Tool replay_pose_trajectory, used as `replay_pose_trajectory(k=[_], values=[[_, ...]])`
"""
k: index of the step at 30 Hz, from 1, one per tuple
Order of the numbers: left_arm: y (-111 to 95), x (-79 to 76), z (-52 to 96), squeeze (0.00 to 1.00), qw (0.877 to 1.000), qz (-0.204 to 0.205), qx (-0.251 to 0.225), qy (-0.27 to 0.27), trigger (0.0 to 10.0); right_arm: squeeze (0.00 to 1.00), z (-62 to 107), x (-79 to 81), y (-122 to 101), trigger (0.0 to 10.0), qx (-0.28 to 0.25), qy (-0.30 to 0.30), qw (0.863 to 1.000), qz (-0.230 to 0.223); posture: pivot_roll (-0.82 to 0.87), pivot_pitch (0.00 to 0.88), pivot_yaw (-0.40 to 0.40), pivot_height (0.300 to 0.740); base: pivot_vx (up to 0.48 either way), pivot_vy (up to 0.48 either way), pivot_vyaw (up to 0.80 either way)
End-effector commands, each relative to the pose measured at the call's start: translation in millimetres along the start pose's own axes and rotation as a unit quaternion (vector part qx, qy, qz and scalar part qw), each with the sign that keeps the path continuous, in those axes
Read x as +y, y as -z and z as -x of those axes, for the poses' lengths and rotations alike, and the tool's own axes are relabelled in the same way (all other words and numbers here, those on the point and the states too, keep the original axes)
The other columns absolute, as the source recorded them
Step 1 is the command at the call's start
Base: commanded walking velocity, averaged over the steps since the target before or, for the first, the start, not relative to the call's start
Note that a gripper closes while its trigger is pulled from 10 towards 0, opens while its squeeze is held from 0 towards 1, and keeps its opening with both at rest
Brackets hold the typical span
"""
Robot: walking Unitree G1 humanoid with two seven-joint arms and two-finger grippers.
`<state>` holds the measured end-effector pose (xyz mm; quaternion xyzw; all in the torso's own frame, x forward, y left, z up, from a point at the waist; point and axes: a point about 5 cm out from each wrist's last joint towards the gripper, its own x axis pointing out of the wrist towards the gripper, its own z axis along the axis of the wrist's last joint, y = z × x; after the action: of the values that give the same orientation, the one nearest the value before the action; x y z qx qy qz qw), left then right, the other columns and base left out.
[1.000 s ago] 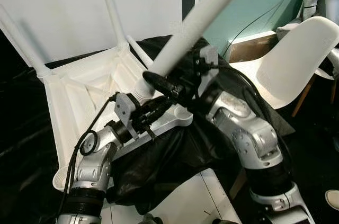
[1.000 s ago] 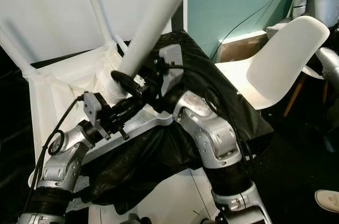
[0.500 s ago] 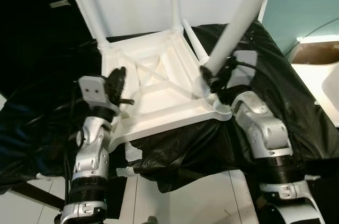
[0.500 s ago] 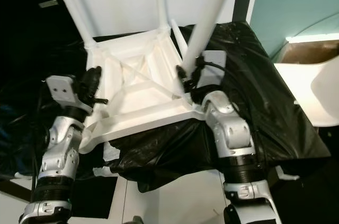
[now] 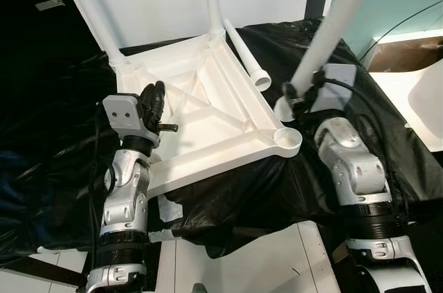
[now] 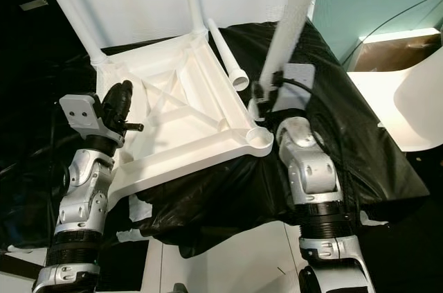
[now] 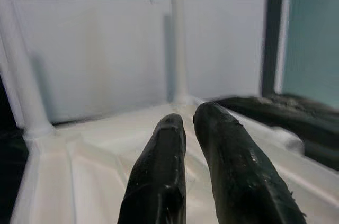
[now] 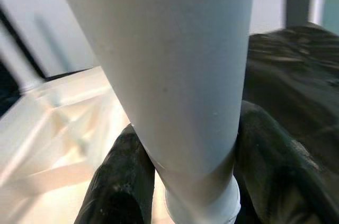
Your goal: Building children table
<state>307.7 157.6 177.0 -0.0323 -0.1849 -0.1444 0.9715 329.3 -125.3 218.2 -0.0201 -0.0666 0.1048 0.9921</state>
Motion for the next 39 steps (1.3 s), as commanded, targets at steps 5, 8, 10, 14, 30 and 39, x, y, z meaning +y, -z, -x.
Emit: replay_pose_trajectory(k=[5, 8, 10, 14, 30, 39], values=[[11, -17.8, 11.1, 0.00, 0.994, 0.028, 0.048, 0.093, 10.0, 0.00, 2.7, 5.1, -3, 10.0, -0.004, -0.013, 1.000, 0.007, -0.11, 0.000, 0.088, 0.740, 0.000, 0.000, 0.00], [19, -28.7, 17.6, 0.00, 0.986, 0.038, 0.077, 0.140, 10.0, 0.00, 3.5, 7.5, -1, 10.0, -0.002, -0.023, 1.000, 0.009, -0.11, 0.000, 0.090, 0.740, 0.000, 0.000, 0.00], [22, -30.8, 19.4, 0.00, 0.984, 0.037, 0.088, 0.152, 10.0, 0.00, 4.1, 9.3, 1, 10.0, 0.003, -0.030, 0.999, 0.011, -0.11, 0.000, 0.093, 0.740, 0.000, 0.000, 0.00], [22, -20.8, 16.3, 0.00, 0.989, 0.016, 0.084, 0.119, 10.0, 0.00, 10.9, 10.4, 9, 10.0, 0.015, -0.043, 0.999, 0.027, -0.12, 0.000, 0.099, 0.740, 0.000, 0.000, 0.00], [4, 23.2, 42.1, 0.00, 0.986, -0.049, 0.048, -0.152, 10.0, 0.00, 48.4, -3.4, 30, 10.0, 0.014, -0.015, 0.997, 0.068, -0.10, 0.000, 0.106, 0.740, 0.000, 0.000, 0.00], [11, 9.0, 29.4, 0.00, 0.993, -0.056, 0.053, -0.092, 10.0, 0.00, 27.6, -6.2, 14, 10.0, -0.017, -0.043, 0.994, 0.095, -0.10, 0.000, 0.097, 0.740, 0.000, 0.000, 0.00]])
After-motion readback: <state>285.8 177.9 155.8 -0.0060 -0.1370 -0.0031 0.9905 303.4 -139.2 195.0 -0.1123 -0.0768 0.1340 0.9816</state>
